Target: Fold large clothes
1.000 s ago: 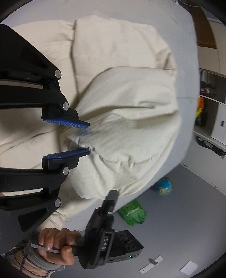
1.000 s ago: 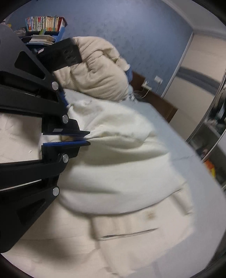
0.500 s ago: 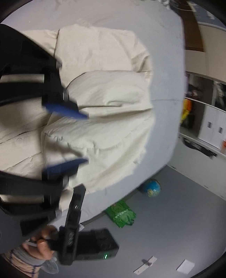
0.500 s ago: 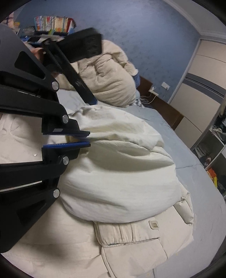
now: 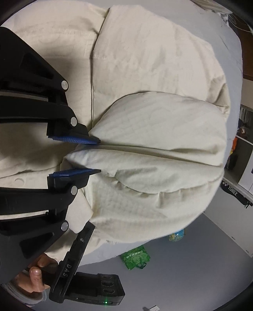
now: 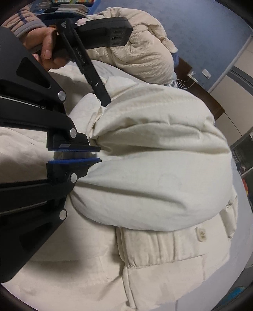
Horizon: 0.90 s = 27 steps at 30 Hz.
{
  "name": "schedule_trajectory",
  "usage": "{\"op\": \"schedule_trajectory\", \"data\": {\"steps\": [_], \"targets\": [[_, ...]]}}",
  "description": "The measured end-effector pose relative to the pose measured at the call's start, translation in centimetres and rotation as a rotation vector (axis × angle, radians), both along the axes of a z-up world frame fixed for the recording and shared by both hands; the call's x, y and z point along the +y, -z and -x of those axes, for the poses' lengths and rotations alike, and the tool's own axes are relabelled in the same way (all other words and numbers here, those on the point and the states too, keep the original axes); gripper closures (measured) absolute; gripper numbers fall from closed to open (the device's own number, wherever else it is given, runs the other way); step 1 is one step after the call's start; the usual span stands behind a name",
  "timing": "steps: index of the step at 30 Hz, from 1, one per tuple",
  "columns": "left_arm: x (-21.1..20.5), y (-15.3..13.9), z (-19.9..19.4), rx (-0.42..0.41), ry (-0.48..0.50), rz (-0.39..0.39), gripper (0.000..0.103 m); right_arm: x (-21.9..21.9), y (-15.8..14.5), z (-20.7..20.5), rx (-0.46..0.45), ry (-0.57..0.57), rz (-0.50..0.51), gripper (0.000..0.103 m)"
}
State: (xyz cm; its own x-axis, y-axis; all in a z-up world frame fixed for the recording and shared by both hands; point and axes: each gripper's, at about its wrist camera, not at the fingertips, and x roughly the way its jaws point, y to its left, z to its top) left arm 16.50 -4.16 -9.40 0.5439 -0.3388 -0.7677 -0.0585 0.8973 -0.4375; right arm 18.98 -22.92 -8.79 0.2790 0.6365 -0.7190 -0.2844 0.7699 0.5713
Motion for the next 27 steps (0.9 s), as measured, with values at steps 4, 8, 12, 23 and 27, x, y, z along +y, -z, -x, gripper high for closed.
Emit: {"op": "schedule_trajectory", "data": {"steps": [4,8,12,23,27], "targets": [[0.2,0.2,0.3,-0.012,-0.004,0.010,0.078,-0.7,0.6,0.1,0.010,0.005,-0.029,0.099],[0.9,-0.2,1.2,-0.030,0.000,0.030,0.064,-2.3,0.0,0.2,0.017,-0.012,-0.065,0.099],[2.4,-1.5,3.1,-0.051,0.009,0.025,0.037,-4.7,-1.5,1.0,0.016,-0.041,-0.081,0.099],[8.4,-3.4,9.7,0.043,0.026,-0.212,0.026,-15.7,-6.3,2.5,0.001,0.008,-0.045,0.095],[12.3,-3.3,12.7,0.128,-0.062,-0.242,0.023,-19.0,-7.0,3.3,0.003,0.027,0.026,0.054]]}}
